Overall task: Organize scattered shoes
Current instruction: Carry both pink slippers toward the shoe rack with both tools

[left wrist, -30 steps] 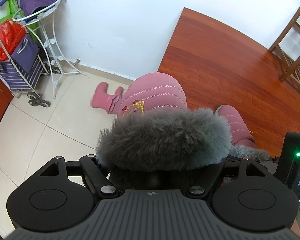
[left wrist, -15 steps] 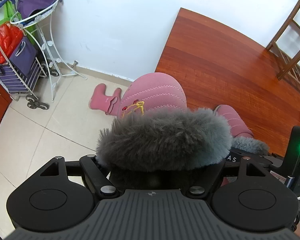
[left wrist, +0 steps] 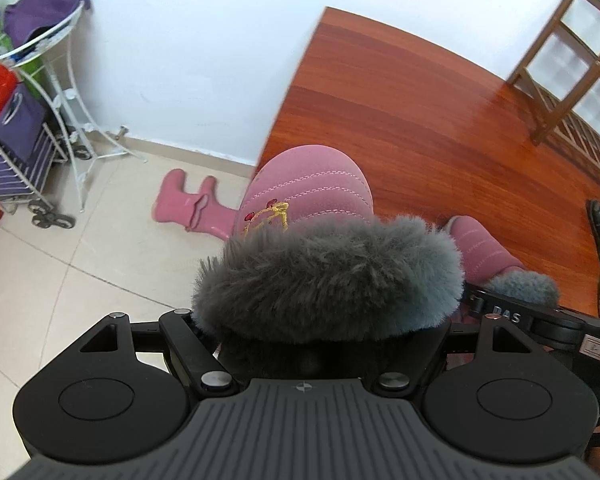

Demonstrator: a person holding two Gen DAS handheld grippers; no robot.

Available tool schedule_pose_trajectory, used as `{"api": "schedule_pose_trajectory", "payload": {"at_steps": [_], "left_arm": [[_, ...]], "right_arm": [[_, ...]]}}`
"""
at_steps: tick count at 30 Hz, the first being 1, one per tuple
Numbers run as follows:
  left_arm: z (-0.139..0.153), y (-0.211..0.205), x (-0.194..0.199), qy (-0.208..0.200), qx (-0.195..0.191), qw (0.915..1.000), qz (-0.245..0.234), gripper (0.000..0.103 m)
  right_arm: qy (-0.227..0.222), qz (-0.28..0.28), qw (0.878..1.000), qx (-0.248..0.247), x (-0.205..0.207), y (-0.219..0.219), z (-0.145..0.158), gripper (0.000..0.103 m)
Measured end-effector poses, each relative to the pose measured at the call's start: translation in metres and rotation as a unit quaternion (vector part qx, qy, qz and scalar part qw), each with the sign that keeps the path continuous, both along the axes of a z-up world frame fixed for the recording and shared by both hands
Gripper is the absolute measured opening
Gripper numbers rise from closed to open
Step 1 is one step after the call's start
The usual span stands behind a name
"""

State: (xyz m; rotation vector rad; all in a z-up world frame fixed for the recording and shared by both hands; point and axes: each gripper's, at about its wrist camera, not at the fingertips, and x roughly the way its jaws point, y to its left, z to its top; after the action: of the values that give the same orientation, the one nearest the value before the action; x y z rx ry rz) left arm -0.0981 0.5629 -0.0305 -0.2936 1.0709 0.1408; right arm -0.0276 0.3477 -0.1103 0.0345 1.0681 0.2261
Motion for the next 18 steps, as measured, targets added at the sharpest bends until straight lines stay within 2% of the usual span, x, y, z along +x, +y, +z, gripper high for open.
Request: {"api": "schedule_pose_trajectory", "payload": {"at_steps": [12, 18], "left_arm": [[-0.005, -0.054, 0.029, -0.003, -0.005, 0.9981, -0.061, 0.077], [-0.004, -0.093, 0.043, 0.001, -0.002, 0.9961, -0.088, 0.077]], "right_arm": [[-0.01, -0.03, 0.999, -0.018, -0.008, -0.09, 0.024, 0.079], [-0.012, -0.054, 0.998, -0.015, -0.016, -0.145, 0.039, 0.079]]}}
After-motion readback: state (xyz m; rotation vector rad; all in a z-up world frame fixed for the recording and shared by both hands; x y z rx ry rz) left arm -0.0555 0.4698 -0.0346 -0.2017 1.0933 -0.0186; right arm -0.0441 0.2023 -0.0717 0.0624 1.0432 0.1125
